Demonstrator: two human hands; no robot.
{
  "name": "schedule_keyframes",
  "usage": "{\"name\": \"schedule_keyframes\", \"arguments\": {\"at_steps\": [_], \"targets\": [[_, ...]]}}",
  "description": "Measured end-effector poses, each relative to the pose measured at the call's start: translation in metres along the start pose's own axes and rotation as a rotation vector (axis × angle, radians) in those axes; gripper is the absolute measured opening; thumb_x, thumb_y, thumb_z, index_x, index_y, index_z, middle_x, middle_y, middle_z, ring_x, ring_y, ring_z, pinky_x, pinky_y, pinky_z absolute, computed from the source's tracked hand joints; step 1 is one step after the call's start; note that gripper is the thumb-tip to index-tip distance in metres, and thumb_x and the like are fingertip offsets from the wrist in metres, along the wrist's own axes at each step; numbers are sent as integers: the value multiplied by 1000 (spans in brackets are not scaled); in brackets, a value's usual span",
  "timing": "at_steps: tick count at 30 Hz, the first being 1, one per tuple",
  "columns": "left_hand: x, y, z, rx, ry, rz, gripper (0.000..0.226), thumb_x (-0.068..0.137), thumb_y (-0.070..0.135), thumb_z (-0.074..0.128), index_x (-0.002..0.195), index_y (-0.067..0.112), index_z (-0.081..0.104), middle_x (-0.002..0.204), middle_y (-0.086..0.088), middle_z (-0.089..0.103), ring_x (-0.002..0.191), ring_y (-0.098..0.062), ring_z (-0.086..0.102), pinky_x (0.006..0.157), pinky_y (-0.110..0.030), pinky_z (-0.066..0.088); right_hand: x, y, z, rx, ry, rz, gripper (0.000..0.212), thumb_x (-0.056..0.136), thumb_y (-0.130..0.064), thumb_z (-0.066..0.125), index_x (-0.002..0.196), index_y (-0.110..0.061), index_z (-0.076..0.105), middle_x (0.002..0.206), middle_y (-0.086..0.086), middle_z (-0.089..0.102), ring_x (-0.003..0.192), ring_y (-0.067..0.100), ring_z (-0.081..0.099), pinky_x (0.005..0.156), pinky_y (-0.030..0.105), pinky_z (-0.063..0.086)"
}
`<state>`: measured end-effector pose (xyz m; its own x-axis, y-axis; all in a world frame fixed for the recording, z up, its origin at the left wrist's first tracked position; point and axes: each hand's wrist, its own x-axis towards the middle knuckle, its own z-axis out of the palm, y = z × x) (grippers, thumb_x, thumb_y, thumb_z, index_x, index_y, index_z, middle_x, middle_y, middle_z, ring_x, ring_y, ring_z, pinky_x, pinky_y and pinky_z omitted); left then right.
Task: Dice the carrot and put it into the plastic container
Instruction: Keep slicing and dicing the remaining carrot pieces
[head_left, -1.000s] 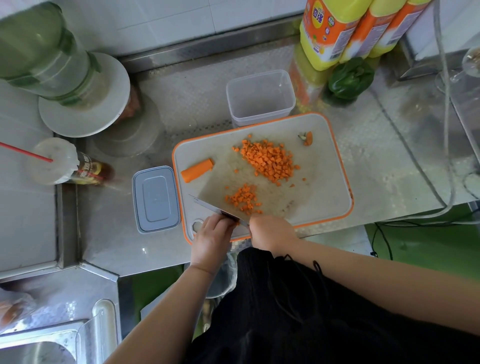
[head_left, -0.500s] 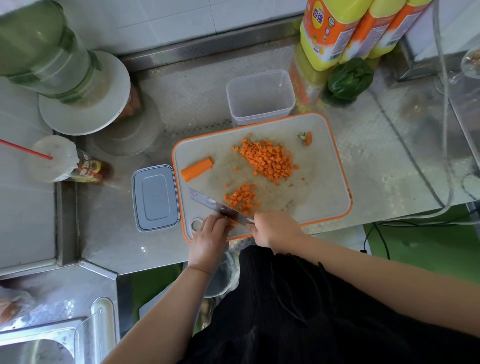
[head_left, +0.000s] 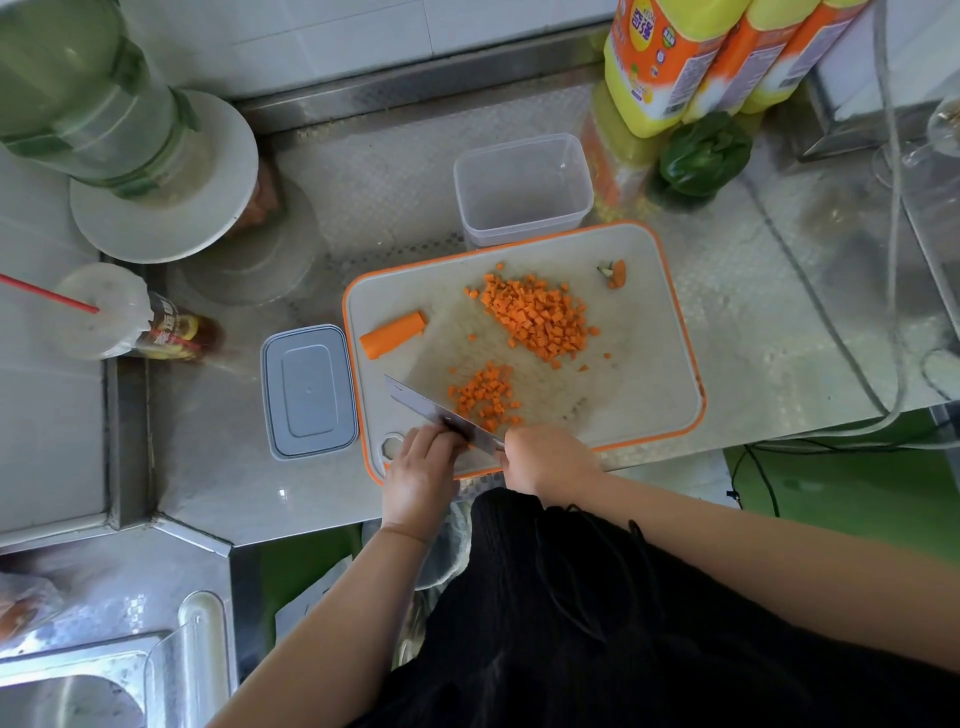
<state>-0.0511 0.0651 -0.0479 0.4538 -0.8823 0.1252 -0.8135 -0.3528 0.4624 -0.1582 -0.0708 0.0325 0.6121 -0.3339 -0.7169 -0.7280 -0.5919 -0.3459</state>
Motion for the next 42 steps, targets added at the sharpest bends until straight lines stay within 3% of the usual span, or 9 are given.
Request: {"name": "schedule_keyframes", "arguments": {"at_steps": [7, 11, 17, 20, 22, 26, 31, 37, 42], "targets": [[-1, 7, -2, 9, 19, -50, 35, 58, -13, 80, 86, 5, 70, 84, -7, 63, 81, -20, 44, 68, -28, 35, 4, -5, 2, 40, 32, -10, 16, 93, -14, 50, 79, -11, 45, 63, 1, 45, 55, 20, 47, 47, 28, 33], [-1, 10, -3, 58, -39, -38, 41, 53, -8, 83, 88, 8, 69, 88, -6, 62, 81, -24, 51, 60, -33, 46, 2, 0, 2, 70, 77, 10, 18, 96, -23, 50, 97, -5, 55, 68, 0, 48, 71, 26, 57, 59, 33, 43], [16, 26, 3, -11, 21, -48, 14, 78, 9, 65, 92, 12, 68, 96, -3, 60, 82, -25, 61, 59, -36, 53, 0, 14, -19, 198, 205, 88, 34, 99, -37, 44, 106, -7, 59, 102, 15, 66, 97, 35, 61, 69, 32, 39], [22, 35, 3, 24, 85, -26, 21, 84, 8, 58, 100, 11, 71, 98, -6, 64, 89, -25, 62, 62, -36, 56, -2, 21, -27, 335, 177, 113, 36, 96, -42, 48, 83, -9, 57, 80, 10, 60, 78, 30, 57, 60, 29, 35], [22, 40, -1, 66, 114, 28, 36, 83, 0, 49, 110, 9, 70, 108, -7, 64, 98, -27, 58, 75, -38, 55, -6, 26, -29, 431, 165, 126, 43, 96, -40, 48, 61, -15, 40, 58, 2, 42, 55, 19, 42, 49, 28, 27], [22, 46, -10, 234, 102, 205, 52, 83, 3, 43, 132, 12, 59, 128, -6, 61, 114, -27, 51, 96, -39, 44, -12, 28, -40, 551, 162, 98, 46, 94, -31, 52, 53, -15, 38, 49, 0, 37, 45, 14, 37, 47, 27, 27], [22, 43, -12, 329, 131, 209, 47, 84, 4, 48, 127, 11, 63, 126, -4, 63, 114, -28, 51, 96, -41, 42, -12, 33, -48, 657, 202, 79, 47, 94, -34, 51, 55, -12, 36, 46, 2, 37, 41, 20, 40, 49, 29, 36], [34, 46, -20, 112, 278, -84, 19, 85, 17, 57, 90, 17, 75, 86, 2, 69, 84, -24, 55, 73, -36, 43, -8, 48, -56, 346, 206, -28, 31, 93, -29, 52, 69, -13, 41, 58, -2, 37, 57, 19, 42, 48, 28, 27], [47, 49, -37, -62, 401, -369, 9, 86, 14, 62, 87, 15, 71, 84, 3, 68, 77, -24, 55, 71, -37, 45, -3, 53, -55, 96, 40, -120, 37, 92, -26, 48, 61, -12, 34, 58, 4, 34, 50, 17, 30, 47, 31, 20]]}}
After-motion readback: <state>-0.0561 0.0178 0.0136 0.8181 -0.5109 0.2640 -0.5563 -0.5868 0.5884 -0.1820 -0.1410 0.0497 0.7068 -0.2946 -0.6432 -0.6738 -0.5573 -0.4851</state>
